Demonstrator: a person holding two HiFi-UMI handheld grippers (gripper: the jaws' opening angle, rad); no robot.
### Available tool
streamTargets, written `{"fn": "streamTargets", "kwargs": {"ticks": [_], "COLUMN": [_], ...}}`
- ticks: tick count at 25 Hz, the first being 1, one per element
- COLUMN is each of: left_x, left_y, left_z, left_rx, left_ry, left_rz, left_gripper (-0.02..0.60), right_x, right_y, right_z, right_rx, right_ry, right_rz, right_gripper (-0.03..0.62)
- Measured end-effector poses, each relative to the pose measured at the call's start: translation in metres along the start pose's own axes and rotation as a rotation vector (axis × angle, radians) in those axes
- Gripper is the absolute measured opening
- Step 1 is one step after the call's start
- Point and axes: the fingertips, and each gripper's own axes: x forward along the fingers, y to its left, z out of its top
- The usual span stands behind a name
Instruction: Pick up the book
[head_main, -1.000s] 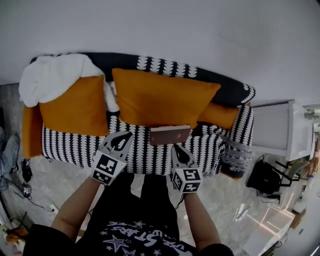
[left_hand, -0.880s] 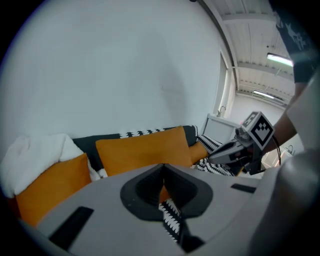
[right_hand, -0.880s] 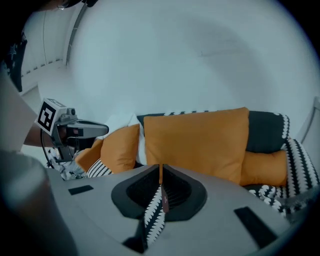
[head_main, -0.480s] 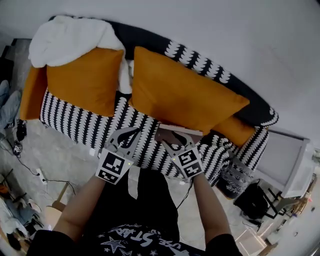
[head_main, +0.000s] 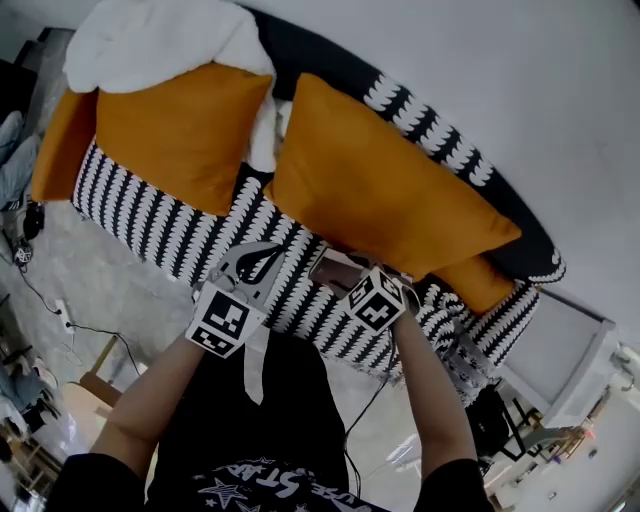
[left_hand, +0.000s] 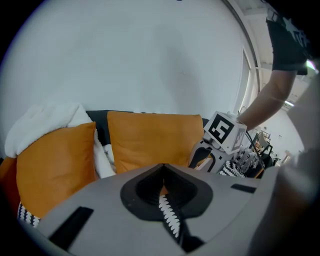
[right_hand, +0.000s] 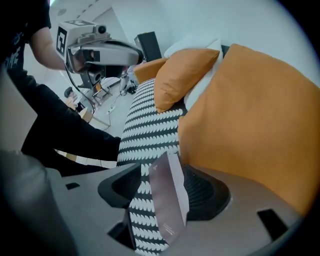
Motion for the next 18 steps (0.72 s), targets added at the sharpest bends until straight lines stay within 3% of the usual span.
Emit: {"fn": "streamTargets", "kwargs": {"ticks": [11, 18], "left_x": [0.011, 0.018], "left_y": [0.008, -0.022], "left_z": [-0.013, -0.012], "left_rx": [-0.037, -0.005], "left_ry": [0.016, 0.023], "left_rz": [-0.017, -0.017], "left_gripper": [0.008, 0.008], "right_x": [0.036, 0.040], "right_y": [-0.021, -0.009], "right_z": [0.009, -0.024], "right_rx": [-0.127, -0.199], "right_ry": [0.173, 0.273], "right_rz": [0.011, 0.065], "right_gripper": [0.253, 0.253]}}
